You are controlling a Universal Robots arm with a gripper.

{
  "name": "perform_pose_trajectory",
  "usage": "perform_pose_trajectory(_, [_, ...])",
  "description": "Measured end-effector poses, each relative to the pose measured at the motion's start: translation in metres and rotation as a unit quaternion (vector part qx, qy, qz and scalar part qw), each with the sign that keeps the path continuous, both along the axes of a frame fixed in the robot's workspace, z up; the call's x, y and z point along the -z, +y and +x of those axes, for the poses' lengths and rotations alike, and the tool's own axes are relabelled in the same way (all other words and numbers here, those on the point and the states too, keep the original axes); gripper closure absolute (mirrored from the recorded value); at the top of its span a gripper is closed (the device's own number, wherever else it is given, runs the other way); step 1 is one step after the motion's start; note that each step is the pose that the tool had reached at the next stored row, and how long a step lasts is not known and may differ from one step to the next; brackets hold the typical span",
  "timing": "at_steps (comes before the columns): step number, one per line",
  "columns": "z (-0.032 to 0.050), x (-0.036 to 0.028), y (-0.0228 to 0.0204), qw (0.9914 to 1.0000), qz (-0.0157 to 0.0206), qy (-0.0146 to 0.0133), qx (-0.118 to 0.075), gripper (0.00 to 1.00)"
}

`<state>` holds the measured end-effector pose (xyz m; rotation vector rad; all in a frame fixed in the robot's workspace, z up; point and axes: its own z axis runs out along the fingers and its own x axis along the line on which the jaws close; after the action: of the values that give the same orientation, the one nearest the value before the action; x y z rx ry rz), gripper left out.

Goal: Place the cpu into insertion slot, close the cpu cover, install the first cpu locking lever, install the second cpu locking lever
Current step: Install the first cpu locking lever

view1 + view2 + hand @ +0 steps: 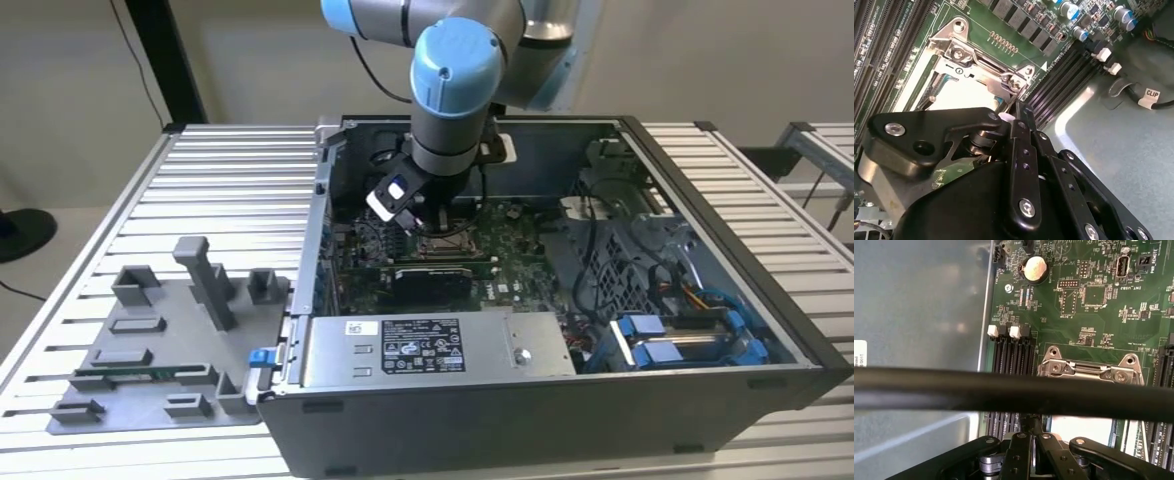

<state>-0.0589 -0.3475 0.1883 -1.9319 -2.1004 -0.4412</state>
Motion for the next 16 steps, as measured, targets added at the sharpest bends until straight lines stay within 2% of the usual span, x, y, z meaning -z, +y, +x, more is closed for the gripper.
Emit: perform_pose_trajectory(16, [0.0002,0.0029,-0.0003,1.0,-0.0007,0.0027,0.0,1.0])
